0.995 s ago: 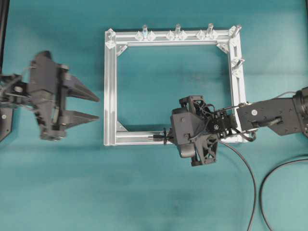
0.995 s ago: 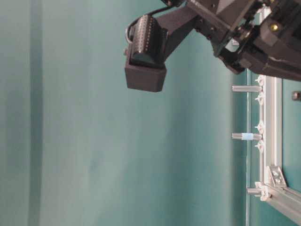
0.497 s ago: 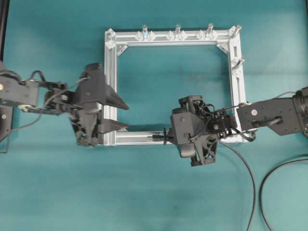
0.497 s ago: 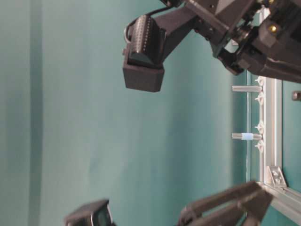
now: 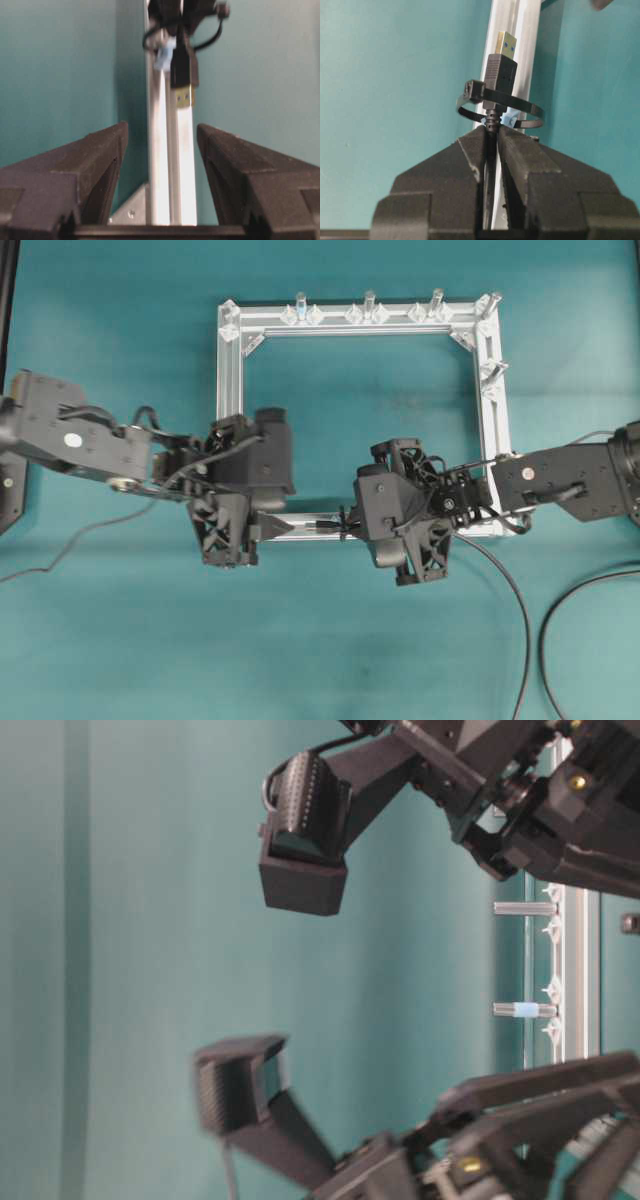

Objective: Insert the wire through the string loop located in the center.
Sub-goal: 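Move the open left gripper to the plug emerging from the loop, then close the left gripper on the USB plug tip past the loop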

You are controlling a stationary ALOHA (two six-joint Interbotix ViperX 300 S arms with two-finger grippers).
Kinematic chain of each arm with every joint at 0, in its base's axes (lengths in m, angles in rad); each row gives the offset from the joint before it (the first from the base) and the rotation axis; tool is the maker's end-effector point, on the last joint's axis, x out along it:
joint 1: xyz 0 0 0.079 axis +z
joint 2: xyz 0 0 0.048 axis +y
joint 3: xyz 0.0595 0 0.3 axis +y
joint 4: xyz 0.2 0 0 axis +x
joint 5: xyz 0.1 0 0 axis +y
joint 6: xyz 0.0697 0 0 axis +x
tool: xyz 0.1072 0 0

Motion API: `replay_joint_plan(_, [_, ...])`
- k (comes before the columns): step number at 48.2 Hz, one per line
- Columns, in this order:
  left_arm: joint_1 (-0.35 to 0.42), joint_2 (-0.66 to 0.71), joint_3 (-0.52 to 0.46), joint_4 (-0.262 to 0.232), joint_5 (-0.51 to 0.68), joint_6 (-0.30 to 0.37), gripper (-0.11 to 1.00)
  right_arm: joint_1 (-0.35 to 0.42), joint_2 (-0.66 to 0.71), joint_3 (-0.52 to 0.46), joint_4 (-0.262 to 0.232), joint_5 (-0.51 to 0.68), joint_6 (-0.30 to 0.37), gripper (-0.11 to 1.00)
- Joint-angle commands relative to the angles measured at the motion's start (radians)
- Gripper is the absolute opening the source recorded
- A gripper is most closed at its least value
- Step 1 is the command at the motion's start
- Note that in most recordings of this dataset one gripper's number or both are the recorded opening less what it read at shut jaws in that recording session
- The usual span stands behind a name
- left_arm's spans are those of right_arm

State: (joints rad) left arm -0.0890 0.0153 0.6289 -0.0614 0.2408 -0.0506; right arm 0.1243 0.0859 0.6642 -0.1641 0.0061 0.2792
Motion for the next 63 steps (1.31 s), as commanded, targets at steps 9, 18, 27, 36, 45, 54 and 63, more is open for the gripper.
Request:
replay_joint_plan(9, [-0.003,0.031,-0.095,0.008,0.078,0.002,0.59,0.000,-0.011,-0.014,-0.003,-0.009,-0.002,0.10])
replay_joint_plan(18, [-0.002,0.031,-0.107,0.008,0.084,-0.002,0.59,0.000,-0.008,-0.014,-0.003,-0.015,-0.002,0.10])
replay_joint_plan(27, [-0.005,0.032,-0.127,0.008,0.086,-0.005,0.59,0.000,-0.003,-0.014,-0.003,-0.028,-0.002,0.10])
replay_joint_plan(36, [-0.020,0.098,-0.193,0.009,0.084,-0.003,0.59,0.000,0.003,-0.014,-0.003,-0.038,-0.002,0.10])
replay_joint_plan(45, [-0.035,0.187,-0.241,0.008,0.084,-0.003,0.59,0.000,0.005,-0.014,-0.003,-0.040,-0.002,0.10])
replay_joint_plan(54, [-0.037,0.187,-0.210,0.008,0.086,-0.006,0.59,0.000,0.006,-0.018,-0.003,-0.040,-0.002,0.10])
replay_joint_plan(63, [-0.037,0.184,-0.201,0.008,0.086,-0.006,0.58,0.000,0.005,-0.015,-0.003,-0.040,-0.002,0.10])
